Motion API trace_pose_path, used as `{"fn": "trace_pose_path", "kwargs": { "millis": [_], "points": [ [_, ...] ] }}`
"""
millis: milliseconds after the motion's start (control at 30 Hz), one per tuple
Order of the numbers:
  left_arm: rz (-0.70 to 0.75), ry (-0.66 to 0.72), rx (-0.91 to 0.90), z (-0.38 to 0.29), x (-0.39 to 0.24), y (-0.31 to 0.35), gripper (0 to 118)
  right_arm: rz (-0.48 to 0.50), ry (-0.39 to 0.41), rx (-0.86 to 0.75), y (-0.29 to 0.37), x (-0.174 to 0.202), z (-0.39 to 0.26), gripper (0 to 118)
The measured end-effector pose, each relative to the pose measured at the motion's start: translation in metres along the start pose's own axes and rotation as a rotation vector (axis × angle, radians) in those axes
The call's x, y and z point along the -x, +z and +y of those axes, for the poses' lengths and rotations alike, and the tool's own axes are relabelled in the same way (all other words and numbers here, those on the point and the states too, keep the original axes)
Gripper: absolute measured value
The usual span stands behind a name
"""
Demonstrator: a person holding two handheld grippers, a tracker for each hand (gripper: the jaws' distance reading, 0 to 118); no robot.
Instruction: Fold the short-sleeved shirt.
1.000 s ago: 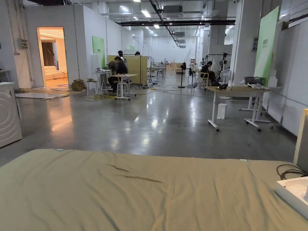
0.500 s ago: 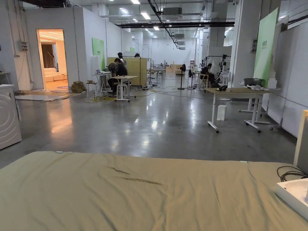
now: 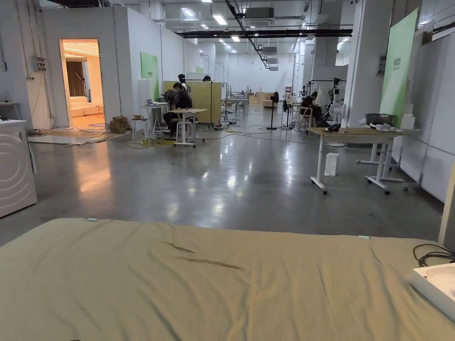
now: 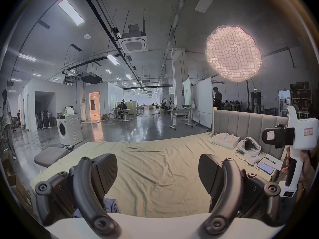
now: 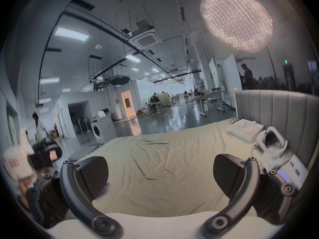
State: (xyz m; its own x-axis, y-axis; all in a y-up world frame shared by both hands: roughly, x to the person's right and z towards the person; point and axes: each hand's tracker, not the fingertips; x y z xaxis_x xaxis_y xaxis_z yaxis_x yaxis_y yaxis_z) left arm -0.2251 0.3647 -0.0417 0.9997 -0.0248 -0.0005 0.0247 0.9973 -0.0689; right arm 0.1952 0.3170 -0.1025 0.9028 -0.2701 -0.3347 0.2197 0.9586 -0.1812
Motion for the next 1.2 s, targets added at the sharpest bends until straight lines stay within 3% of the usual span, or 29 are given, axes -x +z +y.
{"fn": "trace_pose_path", "kwargs": {
  "millis": [100,233,400,500,567,667,867,1200],
  "points": [
    [-0.013,-0.005,0.005,0.001,0.0,-0.001,100,-0.068,-0.055,0.086,-0.009,0.011,0.007,118],
    [-0.012,-0.002,0.011,0.0,0.002,-0.001,100,-0.067,-0.039,0.205,-0.02,0.024,0.013,118],
    [-0.012,0.03,0.02,-0.003,0.009,-0.001,100,-0.064,0.022,0.172,-0.021,0.04,0.011,118],
    [0.006,0.025,0.021,-0.003,0.011,0.001,100,-0.224,0.049,0.254,-0.028,0.051,0.014,118],
    [0.016,0.029,0.019,-0.004,0.014,0.002,100,-0.3,0.127,0.33,-0.035,0.056,0.013,118],
    [0.02,0.047,0.014,-0.006,0.017,0.004,100,-0.261,0.127,0.286,-0.035,0.054,0.004,118],
    [0.02,0.043,0.027,-0.007,0.017,0.003,100,-0.191,0.033,0.321,-0.036,0.046,0.002,118],
    [0.003,0.03,0.023,-0.005,0.012,0.002,100,-0.306,0.082,0.288,-0.039,0.037,-0.004,113]
  ]
}}
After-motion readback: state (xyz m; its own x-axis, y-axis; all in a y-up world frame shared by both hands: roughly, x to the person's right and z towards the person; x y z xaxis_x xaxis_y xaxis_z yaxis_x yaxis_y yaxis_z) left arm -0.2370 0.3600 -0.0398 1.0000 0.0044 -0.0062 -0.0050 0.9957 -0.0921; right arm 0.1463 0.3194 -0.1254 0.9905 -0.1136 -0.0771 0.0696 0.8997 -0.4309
